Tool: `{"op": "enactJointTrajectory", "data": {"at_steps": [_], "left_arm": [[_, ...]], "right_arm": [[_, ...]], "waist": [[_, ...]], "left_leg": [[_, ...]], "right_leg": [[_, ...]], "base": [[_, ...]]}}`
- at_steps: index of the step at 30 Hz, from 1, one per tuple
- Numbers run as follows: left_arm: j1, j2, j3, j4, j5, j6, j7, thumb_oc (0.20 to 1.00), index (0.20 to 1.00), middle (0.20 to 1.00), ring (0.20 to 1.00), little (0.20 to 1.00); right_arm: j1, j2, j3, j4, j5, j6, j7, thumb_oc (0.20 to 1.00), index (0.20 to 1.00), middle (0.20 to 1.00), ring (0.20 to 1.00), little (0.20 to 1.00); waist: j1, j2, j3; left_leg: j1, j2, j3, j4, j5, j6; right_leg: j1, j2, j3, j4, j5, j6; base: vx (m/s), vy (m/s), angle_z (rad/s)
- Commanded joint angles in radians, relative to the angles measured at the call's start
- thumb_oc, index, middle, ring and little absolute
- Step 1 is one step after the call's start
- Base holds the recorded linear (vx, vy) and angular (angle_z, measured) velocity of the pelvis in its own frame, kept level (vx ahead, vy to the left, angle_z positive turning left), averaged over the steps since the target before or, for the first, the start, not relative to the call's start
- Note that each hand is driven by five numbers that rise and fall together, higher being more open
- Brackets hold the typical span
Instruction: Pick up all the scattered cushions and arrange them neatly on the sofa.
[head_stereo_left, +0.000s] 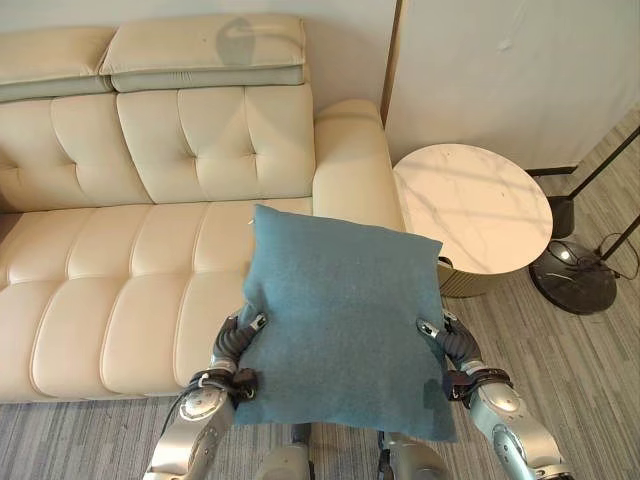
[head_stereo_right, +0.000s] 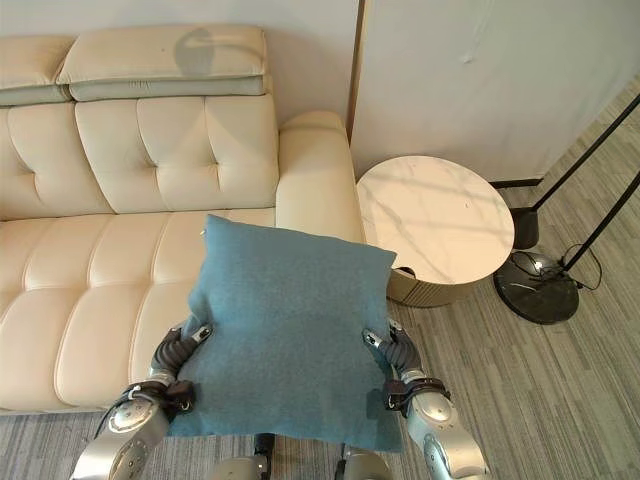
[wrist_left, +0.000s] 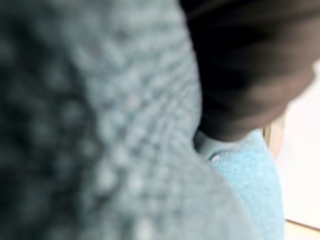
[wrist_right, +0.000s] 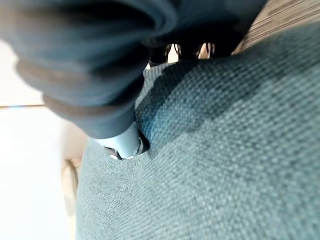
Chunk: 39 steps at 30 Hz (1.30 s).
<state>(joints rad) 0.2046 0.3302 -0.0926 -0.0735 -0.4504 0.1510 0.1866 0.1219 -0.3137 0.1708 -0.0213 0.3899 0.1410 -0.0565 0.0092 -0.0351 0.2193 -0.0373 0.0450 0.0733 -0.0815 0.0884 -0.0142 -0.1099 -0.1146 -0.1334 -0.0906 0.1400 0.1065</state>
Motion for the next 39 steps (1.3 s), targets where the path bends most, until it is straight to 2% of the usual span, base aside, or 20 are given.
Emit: {"op": "enactJointTrajectory", "data": {"at_steps": [1,2,4,6,9,10,12,13,16,18,19,21,22,23,26,29,32,35,37,39], "left_arm": [[-0.02,0.027,0.021,-0.132,0.015,-0.103,-0.048,0.2,0.2,0.2,0.2,0.2],[-0.018,0.027,0.021,-0.133,0.015,-0.102,-0.048,0.2,0.2,0.2,0.2,0.2],[-0.003,0.025,0.018,-0.149,0.004,-0.098,-0.054,0.2,0.2,0.2,0.2,0.2],[0.02,0.022,0.032,-0.169,0.006,-0.095,-0.051,0.2,0.2,0.2,0.2,0.2],[0.027,0.005,0.022,-0.182,-0.006,-0.087,-0.057,0.2,0.2,0.2,0.2,0.2],[0.028,0.002,0.017,-0.186,-0.009,-0.087,-0.059,0.2,0.2,0.2,0.2,0.2],[0.031,0.0,0.011,-0.183,-0.013,-0.084,-0.058,0.2,0.2,0.2,0.2,0.2],[0.027,-0.01,0.0,-0.17,-0.015,-0.078,-0.052,0.2,0.2,0.2,0.2,0.2],[0.036,-0.016,0.0,-0.167,-0.014,-0.075,-0.058,0.2,0.2,0.2,0.2,0.2],[0.064,-0.026,0.014,-0.184,-0.018,-0.077,-0.068,0.2,0.2,0.2,0.2,0.2],[0.064,-0.026,0.014,-0.184,-0.018,-0.077,-0.068,0.2,0.2,0.2,0.2,0.2],[0.065,-0.035,0.018,-0.19,-0.04,-0.084,-0.059,0.2,0.2,0.2,0.2,0.2],[0.065,-0.036,0.017,-0.19,-0.041,-0.084,-0.059,0.2,0.2,0.2,0.2,0.2],[0.063,-0.038,0.019,-0.193,-0.045,-0.085,-0.049,0.2,0.2,0.2,0.2,0.2],[0.058,-0.038,0.014,-0.193,-0.048,-0.086,-0.046,0.2,0.2,0.2,0.2,0.2],[0.043,-0.043,0.011,-0.192,-0.048,-0.088,-0.036,0.2,0.2,0.2,0.2,0.2],[0.056,-0.041,0.019,-0.19,-0.043,-0.096,-0.033,0.2,0.2,0.2,0.2,0.2],[0.072,-0.037,0.033,-0.195,-0.045,-0.099,-0.028,0.2,0.2,0.2,0.2,0.2],[0.075,-0.027,0.043,-0.197,-0.042,-0.101,-0.023,0.2,0.2,0.2,0.2,0.2],[0.057,-0.015,0.038,-0.195,-0.039,-0.102,-0.016,0.2,0.2,0.2,0.2,0.2]], "right_arm": [[-0.014,0.005,-0.038,-0.172,-0.005,-0.097,0.08,0.2,0.2,0.2,0.2,0.2],[-0.013,0.005,-0.038,-0.173,-0.005,-0.097,0.08,0.2,0.2,0.2,0.2,0.2],[0.002,-0.001,-0.036,-0.207,-0.006,-0.099,0.091,0.2,0.2,0.2,0.2,0.2],[0.001,-0.007,-0.018,-0.232,0.005,-0.101,0.098,0.2,0.2,0.2,0.2,0.2],[0.01,-0.029,-0.016,-0.25,0.011,-0.107,0.099,0.2,0.2,0.2,0.2,0.2],[0.012,-0.035,-0.019,-0.252,0.02,-0.106,0.094,0.2,0.2,0.2,0.2,0.2],[0.014,-0.044,-0.016,-0.252,0.023,-0.109,0.095,0.2,0.2,0.2,0.2,0.2],[0.013,-0.056,-0.013,-0.248,0.02,-0.104,0.088,0.2,0.2,0.2,0.2,0.2],[0.011,-0.063,-0.012,-0.244,0.013,-0.1,0.089,0.2,0.2,0.2,0.2,0.2],[0.014,-0.069,-0.005,-0.245,0.006,-0.093,0.095,0.2,0.2,0.2,0.2,0.2],[0.014,-0.069,-0.005,-0.245,0.006,-0.093,0.095,0.2,0.2,0.2,0.2,0.2],[0.012,-0.071,-0.007,-0.251,0.024,-0.103,0.086,0.2,0.2,0.2,0.2,0.2],[0.012,-0.071,-0.007,-0.251,0.025,-0.104,0.086,0.2,0.2,0.2,0.2,0.2],[0.017,-0.071,-0.021,-0.256,0.033,-0.112,0.073,0.2,0.2,0.2,0.2,0.2],[0.029,-0.074,-0.037,-0.261,0.037,-0.118,0.055,0.2,0.2,0.2,0.2,0.2],[0.027,-0.074,-0.044,-0.261,0.026,-0.122,0.035,0.2,0.2,0.2,0.2,0.2],[0.015,-0.072,-0.029,-0.25,0.005,-0.108,0.036,0.2,0.2,0.2,0.2,0.2],[0.012,-0.065,-0.024,-0.251,-0.002,-0.104,0.04,0.2,0.2,0.2,0.2,0.2],[0.006,-0.056,-0.018,-0.253,-0.01,-0.1,0.047,0.2,0.2,0.2,0.2,0.2],[0.006,-0.043,-0.018,-0.25,-0.025,-0.099,0.042,0.2,0.2,0.2,0.2,0.2]], "waist": [[0.002,0.01,-0.061],[0.002,0.009,-0.061],[0.003,0.002,-0.076],[0.026,-0.014,-0.084],[0.027,-0.016,-0.061],[0.025,-0.012,-0.04],[0.019,-0.006,-0.021],[0.02,0.0,0.012],[0.021,-0.005,0.018],[0.027,-0.021,0.002],[0.025,-0.02,0.001],[0.031,-0.023,-0.002],[0.03,-0.023,-0.001],[0.023,-0.019,-0.002],[0.009,-0.013,0.004],[-0.008,0.0,0.0],[0.001,0.008,-0.01],[0.012,0.002,-0.017],[0.028,-0.013,-0.019],[0.033,-0.017,-0.021]], "left_leg": [[-0.018,-0.027,0.042,-0.006,-0.089,0.015],[-0.017,-0.027,0.042,-0.006,-0.09,0.015],[-0.023,-0.036,0.031,-0.006,-0.081,0.012],[-0.065,-0.036,0.021,-0.006,-0.035,-0.009],[-0.109,-0.026,-0.016,-0.006,0.049,-0.059],[-0.123,-0.02,-0.035,-0.006,0.077,-0.077],[-0.137,-0.015,-0.056,-0.006,0.099,-0.091],[-0.153,-0.012,-0.067,-0.006,0.103,-0.095],[-0.115,-0.016,-0.045,-0.006,0.095,-0.071],[-0.094,-0.017,0.001,0.102,0.0,-0.04],[-0.097,-0.017,-0.001,0.104,0.001,-0.04],[-0.08,-0.001,0.029,0.163,-0.04,-0.042],[-0.08,-0.001,0.028,0.165,-0.042,-0.043],[-0.072,0.031,0.08,0.143,-0.025,-0.053],[-0.06,0.084,0.174,0.094,0.016,-0.08],[-0.037,0.131,0.307,0.006,0.068,-0.107],[-0.022,0.115,0.284,-0.006,0.039,-0.101],[-0.011,0.089,0.276,-0.006,0.009,-0.085],[-0.011,0.053,0.257,-0.006,-0.022,-0.057],[-0.017,0.022,0.233,0.002,-0.05,-0.032]], "right_leg": [[0.123,0.007,0.0,0.196,-0.199,0.017],[0.123,0.006,0.0,0.199,-0.201,0.017],[0.158,0.034,0.036,0.231,-0.235,0.008],[0.233,0.064,0.032,0.119,-0.292,-0.033],[0.247,0.119,0.036,0.044,-0.31,-0.083],[0.241,0.133,0.019,0.042,-0.309,-0.092],[0.239,0.145,-0.005,0.04,-0.303,-0.096],[0.222,0.148,-0.053,0.061,-0.302,-0.101],[0.212,0.138,-0.092,0.07,-0.294,-0.096],[0.213,0.115,-0.144,0.045,-0.287,-0.102],[0.212,0.116,-0.146,0.043,-0.285,-0.102],[0.219,0.105,-0.188,0.026,-0.3,-0.11],[0.22,0.105,-0.188,0.026,-0.301,-0.11],[0.217,0.1,-0.23,0.021,-0.303,-0.111],[0.22,0.09,-0.306,0.012,-0.297,-0.11],[0.223,0.079,-0.389,0.004,-0.289,-0.1],[0.234,0.061,-0.406,0.003,-0.272,-0.08],[0.247,0.039,-0.413,0.003,-0.265,-0.063],[0.257,0.004,-0.418,0.011,-0.254,-0.043],[0.244,-0.036,-0.425,0.072,-0.254,-0.027]], "base": [[-0.05,-0.058,-0.1],[-0.03,-0.077,0.01],[-0.12,-0.179,0.18],[-0.28,-0.329,0.05],[-0.31,-0.294,0.08],[-0.26,-0.222,0.29],[-0.33,-0.208,0.76],[-0.49,-0.256,1.01],[-0.23,-0.1,0.76],[-0.22,-0.065,0.41],[-0.16,-0.01,0.77],[-0.07,0.001,0.66],[-0.04,0.03,0.33],[-0.06,0.048,0.74],[-0.05,0.095,0.91],[0.01,0.149,1.05],[0.14,0.33,0.8],[0.16,0.292,0.32],[0.19,0.384,0.14],[0.13,0.292,0.35]]}}
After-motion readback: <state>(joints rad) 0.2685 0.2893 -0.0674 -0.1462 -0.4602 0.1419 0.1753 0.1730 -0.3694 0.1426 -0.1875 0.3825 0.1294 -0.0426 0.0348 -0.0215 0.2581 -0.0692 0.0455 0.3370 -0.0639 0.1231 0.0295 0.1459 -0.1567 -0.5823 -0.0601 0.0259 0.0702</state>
